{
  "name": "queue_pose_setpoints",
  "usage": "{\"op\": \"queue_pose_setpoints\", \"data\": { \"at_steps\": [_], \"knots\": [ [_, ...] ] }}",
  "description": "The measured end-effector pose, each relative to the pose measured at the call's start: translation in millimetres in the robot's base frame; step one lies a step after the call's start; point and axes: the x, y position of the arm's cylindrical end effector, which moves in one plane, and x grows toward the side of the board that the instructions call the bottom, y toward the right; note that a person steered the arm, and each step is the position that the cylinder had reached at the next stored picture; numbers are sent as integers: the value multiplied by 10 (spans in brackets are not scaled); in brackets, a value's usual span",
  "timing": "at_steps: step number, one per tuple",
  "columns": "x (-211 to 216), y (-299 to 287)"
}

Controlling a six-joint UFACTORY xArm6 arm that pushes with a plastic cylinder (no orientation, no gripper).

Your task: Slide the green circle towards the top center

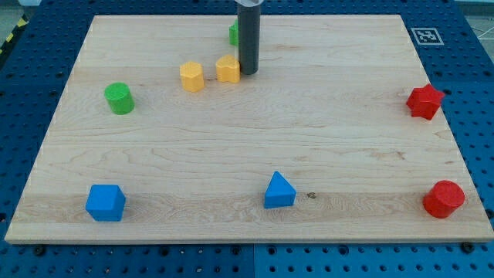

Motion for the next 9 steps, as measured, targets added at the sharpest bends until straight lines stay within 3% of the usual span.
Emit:
{"op": "queue_pose_setpoints", "data": {
  "at_steps": [2, 3, 4, 6, 7, 8, 9],
  "knots": [
    [0, -405],
    [-120, -297],
    [-414, -552],
    [-415, -2025],
    [154, -2414],
    [837, -2188],
    [1228, -1937]
  ]
}}
